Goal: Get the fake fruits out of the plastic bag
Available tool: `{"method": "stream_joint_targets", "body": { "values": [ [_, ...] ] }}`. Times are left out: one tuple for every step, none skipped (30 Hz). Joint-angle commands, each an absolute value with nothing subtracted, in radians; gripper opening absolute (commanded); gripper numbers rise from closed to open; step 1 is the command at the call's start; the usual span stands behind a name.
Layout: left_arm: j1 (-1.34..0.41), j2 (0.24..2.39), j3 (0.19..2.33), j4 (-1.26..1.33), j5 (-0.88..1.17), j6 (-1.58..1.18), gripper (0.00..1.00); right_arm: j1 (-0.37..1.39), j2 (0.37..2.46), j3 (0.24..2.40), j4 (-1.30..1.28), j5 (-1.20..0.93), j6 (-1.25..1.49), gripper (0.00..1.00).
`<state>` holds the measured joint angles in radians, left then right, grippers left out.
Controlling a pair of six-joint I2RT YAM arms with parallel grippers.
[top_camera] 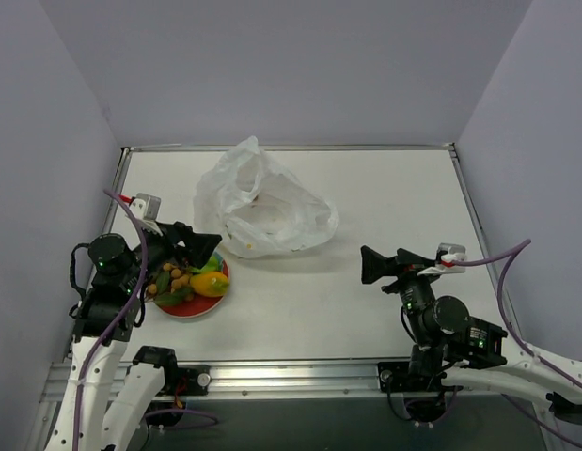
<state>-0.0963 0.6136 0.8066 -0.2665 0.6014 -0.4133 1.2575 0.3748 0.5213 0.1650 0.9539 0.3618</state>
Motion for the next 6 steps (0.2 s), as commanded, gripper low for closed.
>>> {"method": "stream_joint_targets", "body": {
  "values": [
    [-0.100,0.612,0.834,-0.204,0.603,-0.445,0.96,1.258,0.365,0.526,0.140,1.045,0.390,1.00],
    [-0.100,0.612,0.836,-0.207,0.600,-0.449,0.96,1.256,0.367,0.529,0.135,1.043,0.393,1.00],
    [-0.101,0.612,0.838,-0.210,0.598,-0.449,0.96,1.256,0.376,0.534,0.129,1.042,0.396,1.00],
    [-0.100,0.612,0.839,-0.215,0.594,-0.449,0.96,1.258,0.379,0.546,0.117,1.042,0.399,1.00],
    [-0.100,0.612,0.842,-0.225,0.585,-0.456,0.96,1.256,0.383,0.554,0.112,1.043,0.400,1.00],
    [-0.100,0.612,0.859,-0.233,0.571,-0.459,0.96,1.256,0.390,0.561,0.109,1.045,0.397,1.00]
  ]
}}
